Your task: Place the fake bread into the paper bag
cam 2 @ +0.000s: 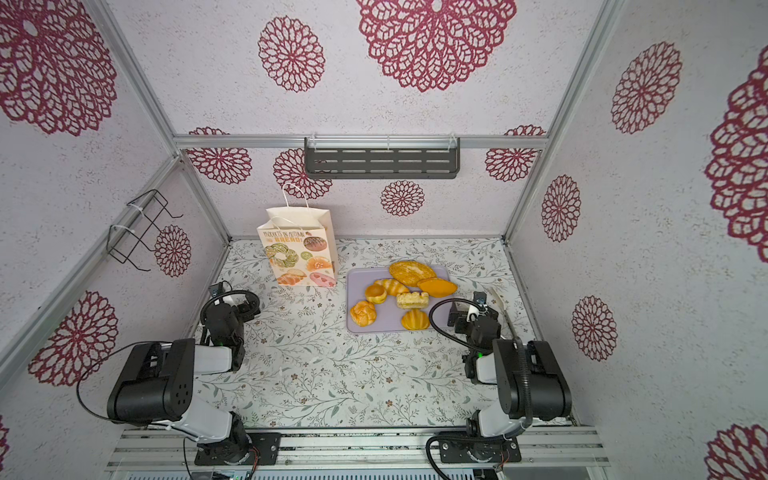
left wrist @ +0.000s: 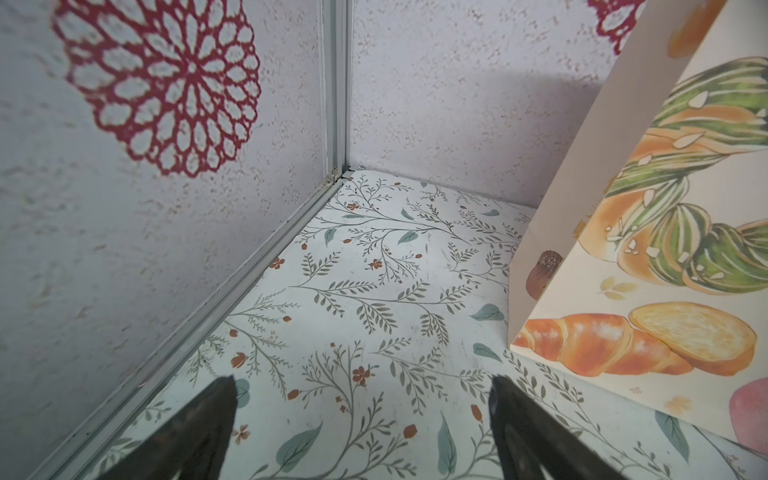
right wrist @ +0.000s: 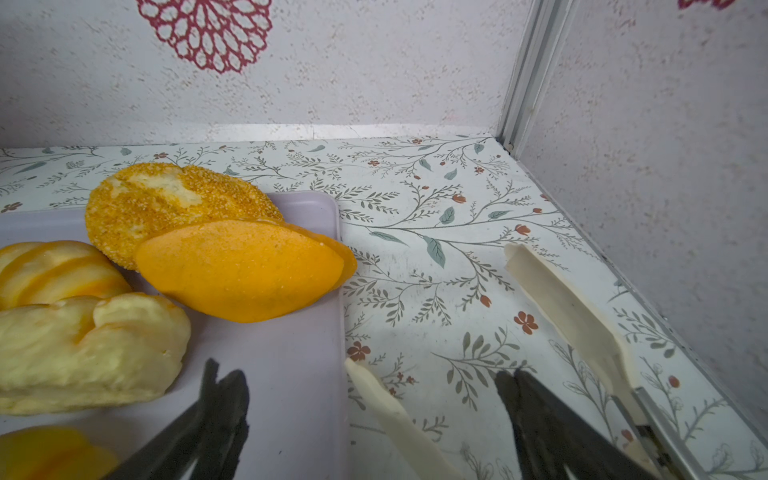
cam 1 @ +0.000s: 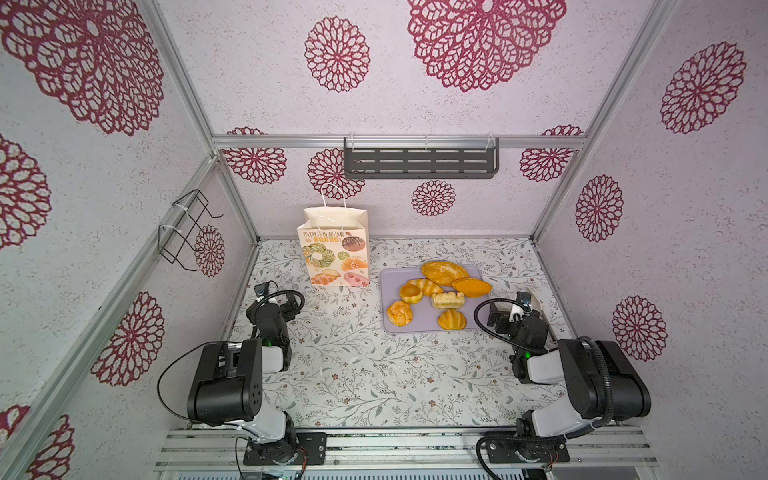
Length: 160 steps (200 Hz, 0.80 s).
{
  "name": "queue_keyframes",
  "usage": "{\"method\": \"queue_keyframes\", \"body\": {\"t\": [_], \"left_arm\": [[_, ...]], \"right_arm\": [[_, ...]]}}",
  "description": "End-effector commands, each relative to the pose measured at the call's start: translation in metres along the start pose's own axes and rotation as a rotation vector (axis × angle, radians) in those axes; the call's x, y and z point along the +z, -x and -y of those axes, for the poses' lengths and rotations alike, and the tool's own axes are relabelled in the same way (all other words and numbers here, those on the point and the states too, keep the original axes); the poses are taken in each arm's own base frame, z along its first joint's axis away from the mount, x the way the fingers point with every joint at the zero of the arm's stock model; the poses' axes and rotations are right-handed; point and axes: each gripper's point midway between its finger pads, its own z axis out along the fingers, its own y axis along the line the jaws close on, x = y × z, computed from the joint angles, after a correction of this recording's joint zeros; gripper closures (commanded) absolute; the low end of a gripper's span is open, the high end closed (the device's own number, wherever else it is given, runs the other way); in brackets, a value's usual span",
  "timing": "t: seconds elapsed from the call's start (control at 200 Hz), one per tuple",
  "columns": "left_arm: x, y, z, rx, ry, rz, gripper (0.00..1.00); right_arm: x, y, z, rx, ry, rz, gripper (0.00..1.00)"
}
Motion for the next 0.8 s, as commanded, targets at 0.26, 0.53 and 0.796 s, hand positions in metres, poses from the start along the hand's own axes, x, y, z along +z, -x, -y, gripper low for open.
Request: {"method": "queue_keyframes", "body": {"t": [0.26,0.53,0.796], "left_arm": [[-0.018,0.023,-0.027,-0.087,0.14,0.09,0.03],[-0.041,0.061,-0.069,-0.2,0.402,0.099,0.03],[-0.035,0.128,-0.052,-0.359,0.336,0.082,0.03]], "right_arm": [[-0.003,0.03,0.014,0.029,-0.081,0.049,0.01],[0.002,0.046,0.025,0.043,-0.171,-0.003,0.01],[0.018,0.064,0.02,0.072,-0.165,-0.101,0.01]]}}
